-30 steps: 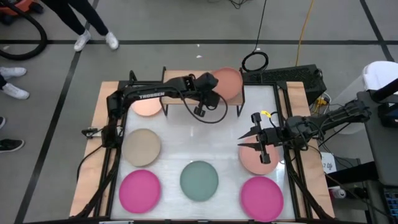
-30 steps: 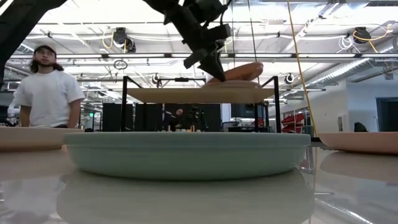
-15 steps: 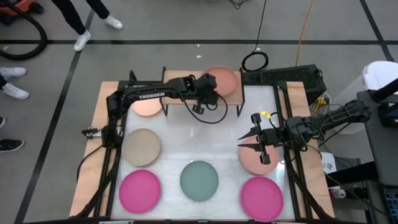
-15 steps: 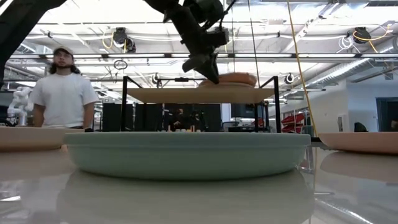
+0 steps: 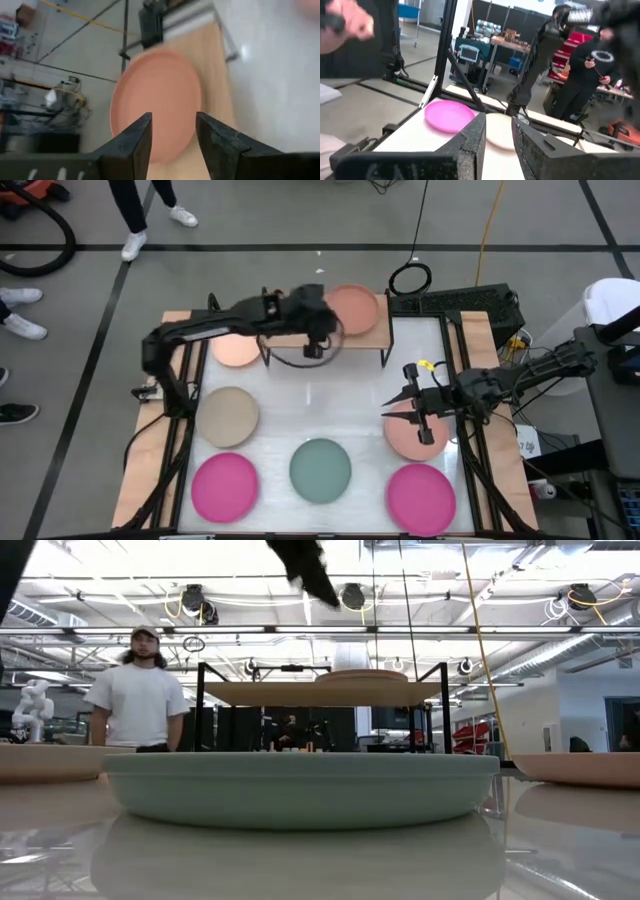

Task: Place and stack plates onto a shelf
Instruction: Stack the blue plate on top of the orange plate on the shelf

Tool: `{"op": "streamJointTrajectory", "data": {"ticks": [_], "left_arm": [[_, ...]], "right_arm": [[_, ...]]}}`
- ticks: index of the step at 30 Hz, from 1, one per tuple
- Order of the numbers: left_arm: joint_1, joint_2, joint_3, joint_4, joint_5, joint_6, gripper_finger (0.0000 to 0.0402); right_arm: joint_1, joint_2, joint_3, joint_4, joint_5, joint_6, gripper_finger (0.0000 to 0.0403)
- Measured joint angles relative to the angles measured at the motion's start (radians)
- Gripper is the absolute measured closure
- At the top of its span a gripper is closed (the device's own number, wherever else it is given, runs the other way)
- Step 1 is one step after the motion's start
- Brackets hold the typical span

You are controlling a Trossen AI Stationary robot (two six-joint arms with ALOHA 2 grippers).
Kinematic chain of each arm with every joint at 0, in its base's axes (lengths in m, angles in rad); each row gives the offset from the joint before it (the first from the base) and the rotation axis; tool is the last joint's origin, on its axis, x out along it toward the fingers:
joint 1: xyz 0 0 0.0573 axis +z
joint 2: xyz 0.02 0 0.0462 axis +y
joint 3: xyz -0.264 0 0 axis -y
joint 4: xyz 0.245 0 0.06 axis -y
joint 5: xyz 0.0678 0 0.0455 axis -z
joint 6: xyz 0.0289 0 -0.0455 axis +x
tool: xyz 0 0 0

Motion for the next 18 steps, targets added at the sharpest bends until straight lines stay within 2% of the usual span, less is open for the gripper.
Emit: {"op": "streamJointTrajectory", "data": {"ticks": [5, 9, 12, 18], "left_arm": [[-0.028, -0.147, -0.033, -0.083, 0.205, -0.185, 0.0244], [-0.083, -0.261, -0.175, -0.033, 0.202, -0.232, 0.0262], [-0.113, -0.359, -0.328, 0.044, 0.19, -0.278, 0.0281], [-0.155, -0.574, -0.69, 0.371, 0.188, -0.375, 0.0293]], "right_arm": [[0.012, 0.045, 0.0, -0.021, 0.119, 0.004, 0.0324], [0.014, 0.112, 0.014, -0.034, 0.123, 0.015, 0.0324], [0.014, 0.178, 0.063, -0.1, 0.122, 0.036, 0.0324], [0.014, 0.343, 0.173, -0.213, 0.117, 0.019, 0.0324]]}}
